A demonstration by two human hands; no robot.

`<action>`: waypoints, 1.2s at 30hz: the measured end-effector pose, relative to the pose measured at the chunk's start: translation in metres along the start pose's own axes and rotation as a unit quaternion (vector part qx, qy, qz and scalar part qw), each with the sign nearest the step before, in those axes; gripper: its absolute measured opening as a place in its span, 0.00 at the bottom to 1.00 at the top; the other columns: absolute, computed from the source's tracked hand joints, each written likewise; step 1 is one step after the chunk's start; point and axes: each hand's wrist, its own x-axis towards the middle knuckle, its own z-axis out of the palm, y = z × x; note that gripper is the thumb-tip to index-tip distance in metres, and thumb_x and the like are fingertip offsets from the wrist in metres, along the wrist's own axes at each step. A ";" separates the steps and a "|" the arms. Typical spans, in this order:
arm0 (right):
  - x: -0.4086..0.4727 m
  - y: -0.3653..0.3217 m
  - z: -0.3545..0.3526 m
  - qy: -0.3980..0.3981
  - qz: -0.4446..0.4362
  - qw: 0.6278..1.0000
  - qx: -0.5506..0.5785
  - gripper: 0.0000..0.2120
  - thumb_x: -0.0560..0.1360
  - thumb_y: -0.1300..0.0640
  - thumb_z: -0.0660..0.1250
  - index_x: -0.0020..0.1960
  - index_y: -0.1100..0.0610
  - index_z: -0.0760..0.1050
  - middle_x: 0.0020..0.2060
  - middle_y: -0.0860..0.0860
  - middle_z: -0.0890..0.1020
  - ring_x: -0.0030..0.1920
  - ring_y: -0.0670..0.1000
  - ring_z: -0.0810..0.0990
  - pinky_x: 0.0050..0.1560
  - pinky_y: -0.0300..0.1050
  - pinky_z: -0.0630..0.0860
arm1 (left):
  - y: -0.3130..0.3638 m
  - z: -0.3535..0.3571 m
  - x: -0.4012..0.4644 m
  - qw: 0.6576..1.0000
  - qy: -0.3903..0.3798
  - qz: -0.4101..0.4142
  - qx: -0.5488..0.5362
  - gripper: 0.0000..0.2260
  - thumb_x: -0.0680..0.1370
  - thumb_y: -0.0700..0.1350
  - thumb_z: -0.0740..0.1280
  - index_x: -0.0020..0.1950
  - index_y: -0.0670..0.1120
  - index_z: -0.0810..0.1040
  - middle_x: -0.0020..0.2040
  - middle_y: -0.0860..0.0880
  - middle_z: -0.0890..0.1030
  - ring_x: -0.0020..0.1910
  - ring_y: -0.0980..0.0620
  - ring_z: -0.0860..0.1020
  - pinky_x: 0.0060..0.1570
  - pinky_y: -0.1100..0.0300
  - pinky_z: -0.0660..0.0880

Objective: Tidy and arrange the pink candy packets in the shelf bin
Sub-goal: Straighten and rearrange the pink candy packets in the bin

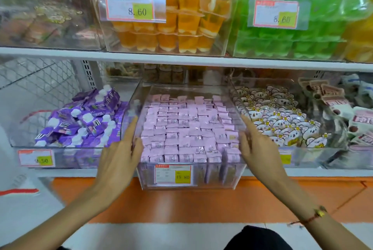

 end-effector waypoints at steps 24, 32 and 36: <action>0.020 -0.154 0.049 -0.205 -0.198 0.951 0.121 0.12 0.73 0.46 0.69 0.54 0.49 0.80 0.39 0.47 0.72 0.44 0.49 0.71 0.39 0.42 0.63 | -0.003 -0.015 -0.014 0.935 -0.015 -0.109 -0.338 0.10 0.78 0.38 0.64 0.58 0.48 0.74 0.53 0.53 0.78 0.49 0.62 0.77 0.48 0.66 0.77; 0.023 -0.156 0.053 -0.161 -0.265 0.948 0.065 0.08 0.79 0.51 0.61 0.50 0.54 0.76 0.44 0.48 0.73 0.47 0.51 0.74 0.39 0.44 0.65 | 0.000 -0.015 -0.017 0.946 -0.039 -0.098 -0.306 0.15 0.78 0.35 0.62 0.62 0.49 0.72 0.56 0.57 0.77 0.52 0.58 0.77 0.58 0.52 0.75; 0.025 -0.161 0.052 -0.091 -0.293 0.951 0.040 0.06 0.81 0.53 0.57 0.52 0.54 0.70 0.47 0.49 0.73 0.48 0.51 0.72 0.39 0.46 0.66 | -0.006 -0.022 -0.019 0.939 -0.061 -0.076 -0.329 0.15 0.78 0.35 0.64 0.62 0.50 0.72 0.60 0.54 0.77 0.48 0.60 0.78 0.57 0.56 0.75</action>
